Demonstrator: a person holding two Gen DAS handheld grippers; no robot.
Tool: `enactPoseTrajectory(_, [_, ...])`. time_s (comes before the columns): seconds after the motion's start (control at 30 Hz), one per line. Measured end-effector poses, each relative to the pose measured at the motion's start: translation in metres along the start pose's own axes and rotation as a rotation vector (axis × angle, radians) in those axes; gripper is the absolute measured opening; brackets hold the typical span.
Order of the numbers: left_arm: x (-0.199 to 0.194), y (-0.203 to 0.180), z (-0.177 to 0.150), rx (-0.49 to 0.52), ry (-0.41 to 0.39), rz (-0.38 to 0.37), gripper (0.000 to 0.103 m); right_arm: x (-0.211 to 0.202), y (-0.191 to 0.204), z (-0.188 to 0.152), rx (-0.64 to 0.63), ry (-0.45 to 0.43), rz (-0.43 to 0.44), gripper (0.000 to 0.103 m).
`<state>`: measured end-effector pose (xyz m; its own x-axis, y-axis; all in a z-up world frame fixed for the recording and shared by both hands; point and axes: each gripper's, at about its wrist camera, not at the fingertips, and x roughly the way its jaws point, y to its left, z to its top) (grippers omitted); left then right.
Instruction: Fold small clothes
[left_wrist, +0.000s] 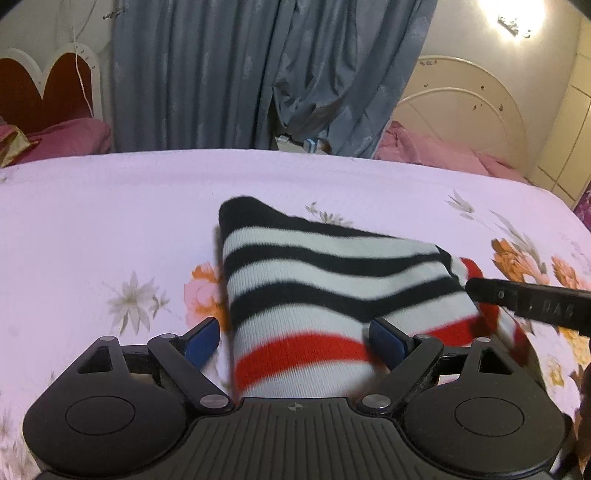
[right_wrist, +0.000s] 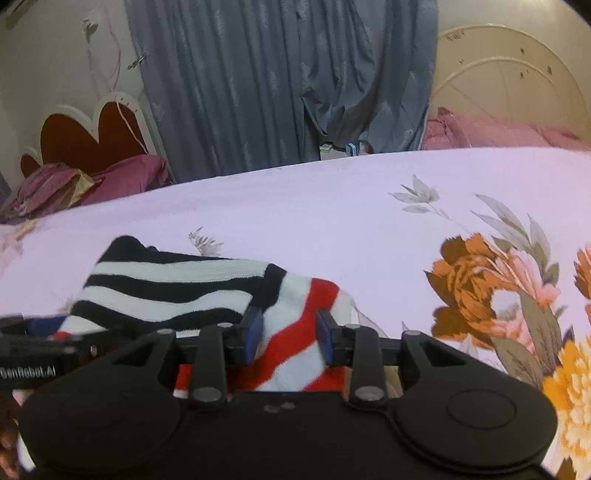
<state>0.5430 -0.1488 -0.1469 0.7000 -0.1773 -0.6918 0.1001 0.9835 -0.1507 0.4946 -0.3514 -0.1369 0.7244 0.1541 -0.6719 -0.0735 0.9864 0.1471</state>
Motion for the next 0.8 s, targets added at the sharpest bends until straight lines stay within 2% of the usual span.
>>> enactPoseTrajectory(0.1, [-0.010, -0.001, -0.007, 0.005, 0.011, -0.011, 0.087, -0.015, -0.001, -0.003, 0.002, -0.010, 0.008, 0.038])
enactPoseTrajectory(0.3, [-0.033, -0.009, -0.021, 0.029, 0.012, -0.030, 0.087, -0.042, 0.000, -0.015, -0.027, -0.003, 0.020, 0.038])
enactPoseTrajectory(0.5, [-0.051, -0.004, -0.037, 0.000, 0.011, -0.056, 0.087, -0.060, -0.009, -0.036, -0.019, 0.031, 0.024, 0.038])
enactPoseTrajectory(0.67, [-0.058, 0.002, -0.046, -0.049, 0.026, -0.084, 0.087, -0.072, -0.021, -0.051, 0.032, 0.054, 0.059, 0.050])
enactPoseTrajectory(0.8, [-0.055, 0.009, -0.052, -0.130, 0.054, -0.109, 0.088, -0.070, -0.025, -0.057, 0.066, 0.071, 0.077, 0.050])
